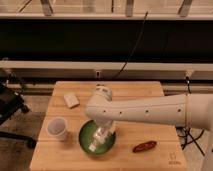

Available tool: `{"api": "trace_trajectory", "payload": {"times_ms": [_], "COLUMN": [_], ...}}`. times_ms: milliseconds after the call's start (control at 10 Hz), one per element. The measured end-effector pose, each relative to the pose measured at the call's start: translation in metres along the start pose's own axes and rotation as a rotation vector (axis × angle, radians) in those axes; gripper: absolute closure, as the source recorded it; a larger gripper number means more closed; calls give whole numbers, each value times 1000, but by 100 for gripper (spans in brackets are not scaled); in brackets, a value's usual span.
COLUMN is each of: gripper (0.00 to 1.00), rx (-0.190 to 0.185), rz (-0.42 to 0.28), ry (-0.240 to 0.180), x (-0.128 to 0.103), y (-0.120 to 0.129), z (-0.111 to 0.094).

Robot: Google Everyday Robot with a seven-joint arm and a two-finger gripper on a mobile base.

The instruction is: Place the bottle in the ceramic bowl

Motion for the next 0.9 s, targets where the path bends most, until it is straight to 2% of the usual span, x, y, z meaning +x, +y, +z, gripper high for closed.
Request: {"api": "trace_trajectory", "payload": {"times_ms": [900], "gripper": [96], "rx": [12], "rz": [-71], "ry": [4], "x": [-7], "y": [0], "z": [-2]}}
